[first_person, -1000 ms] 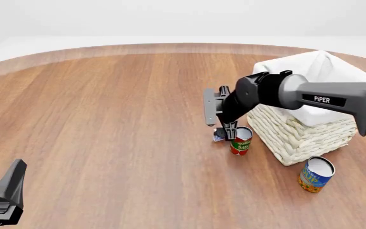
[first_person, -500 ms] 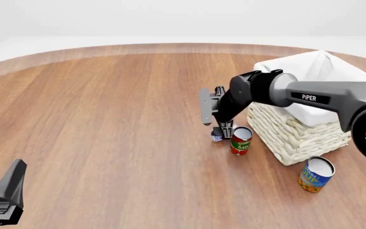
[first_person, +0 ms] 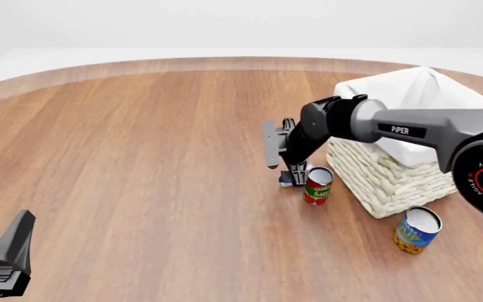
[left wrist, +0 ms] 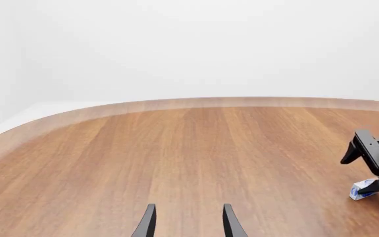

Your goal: Pick up the alphabet soup and the cream cheese box, and put them in the basket.

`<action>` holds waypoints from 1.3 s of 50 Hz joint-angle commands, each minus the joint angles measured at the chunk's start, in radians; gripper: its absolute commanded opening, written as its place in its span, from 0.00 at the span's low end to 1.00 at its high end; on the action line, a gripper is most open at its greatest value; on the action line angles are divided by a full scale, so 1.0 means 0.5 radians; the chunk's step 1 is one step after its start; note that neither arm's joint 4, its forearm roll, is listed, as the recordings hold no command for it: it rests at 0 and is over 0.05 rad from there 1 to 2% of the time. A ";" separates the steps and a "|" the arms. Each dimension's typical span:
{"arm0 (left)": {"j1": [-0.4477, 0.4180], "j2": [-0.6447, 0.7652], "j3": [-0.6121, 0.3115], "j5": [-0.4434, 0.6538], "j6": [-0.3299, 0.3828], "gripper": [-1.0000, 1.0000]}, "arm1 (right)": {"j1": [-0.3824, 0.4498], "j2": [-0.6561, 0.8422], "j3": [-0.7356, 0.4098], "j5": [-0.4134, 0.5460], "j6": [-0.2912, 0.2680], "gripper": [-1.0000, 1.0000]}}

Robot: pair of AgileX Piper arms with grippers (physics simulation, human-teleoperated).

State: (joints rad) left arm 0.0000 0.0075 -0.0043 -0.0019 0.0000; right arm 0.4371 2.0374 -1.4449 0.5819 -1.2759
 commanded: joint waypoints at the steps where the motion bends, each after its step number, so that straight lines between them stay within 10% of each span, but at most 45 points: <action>1: 0.000 0.000 0.000 0.000 0.000 1.00 | 0.007 0.021 0.013 -0.010 -0.003 1.00; 65: 0.000 0.000 0.000 0.000 0.000 1.00 | -0.032 0.245 -0.166 0.050 -0.076 1.00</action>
State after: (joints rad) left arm 0.0000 0.0075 -0.0043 -0.0019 0.0000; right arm 0.4269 2.1408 -1.5000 0.5989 -1.3021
